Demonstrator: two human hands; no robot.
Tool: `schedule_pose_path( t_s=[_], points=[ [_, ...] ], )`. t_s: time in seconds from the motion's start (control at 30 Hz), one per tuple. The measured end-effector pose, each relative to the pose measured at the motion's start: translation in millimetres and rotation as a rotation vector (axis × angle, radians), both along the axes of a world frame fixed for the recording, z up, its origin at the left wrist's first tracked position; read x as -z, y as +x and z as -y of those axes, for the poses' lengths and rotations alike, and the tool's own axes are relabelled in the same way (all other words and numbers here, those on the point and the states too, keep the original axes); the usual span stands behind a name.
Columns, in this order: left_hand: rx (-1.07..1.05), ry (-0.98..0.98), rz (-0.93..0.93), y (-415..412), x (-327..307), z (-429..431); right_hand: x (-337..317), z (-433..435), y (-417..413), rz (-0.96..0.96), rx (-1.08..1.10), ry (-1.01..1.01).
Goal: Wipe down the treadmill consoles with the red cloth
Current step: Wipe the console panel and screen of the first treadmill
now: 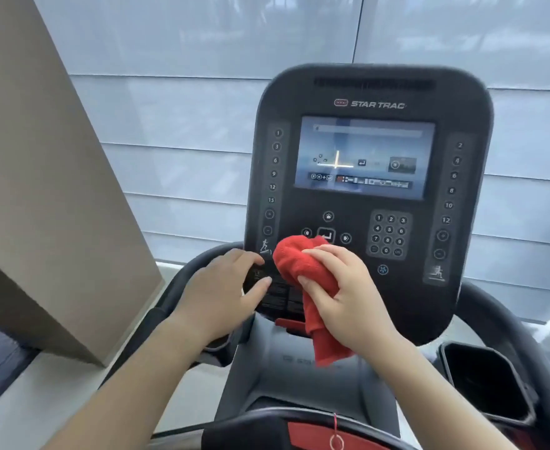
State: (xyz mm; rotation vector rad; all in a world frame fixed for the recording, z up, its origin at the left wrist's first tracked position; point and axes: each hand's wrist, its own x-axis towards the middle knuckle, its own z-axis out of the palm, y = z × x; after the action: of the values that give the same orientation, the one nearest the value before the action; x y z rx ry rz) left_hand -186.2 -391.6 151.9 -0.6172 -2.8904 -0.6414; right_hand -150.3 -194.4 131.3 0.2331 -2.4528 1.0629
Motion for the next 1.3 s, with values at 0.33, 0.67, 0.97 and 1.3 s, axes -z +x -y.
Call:
schedule_pose_path(
  t_s=[0.33, 0.67, 0.97, 1.3],
  points=[
    [0.210, -0.053, -0.163, -107, -45, 11, -45, 20, -75, -0.136, 0.198, 0.040],
    [0.300, 0.006, -0.313, -186, -85, 4, -87, 5, -138, -0.367, 0.319, 0.205],
    [0.281, -0.001, -0.339, -235, -91, -11, -96, 5, -207, -0.308, 0.515, 0.464],
    [0.310, 0.052, -0.442, -248, -78, -19, -90, 7, -230, -0.302, 0.653, 0.510]
  ],
)
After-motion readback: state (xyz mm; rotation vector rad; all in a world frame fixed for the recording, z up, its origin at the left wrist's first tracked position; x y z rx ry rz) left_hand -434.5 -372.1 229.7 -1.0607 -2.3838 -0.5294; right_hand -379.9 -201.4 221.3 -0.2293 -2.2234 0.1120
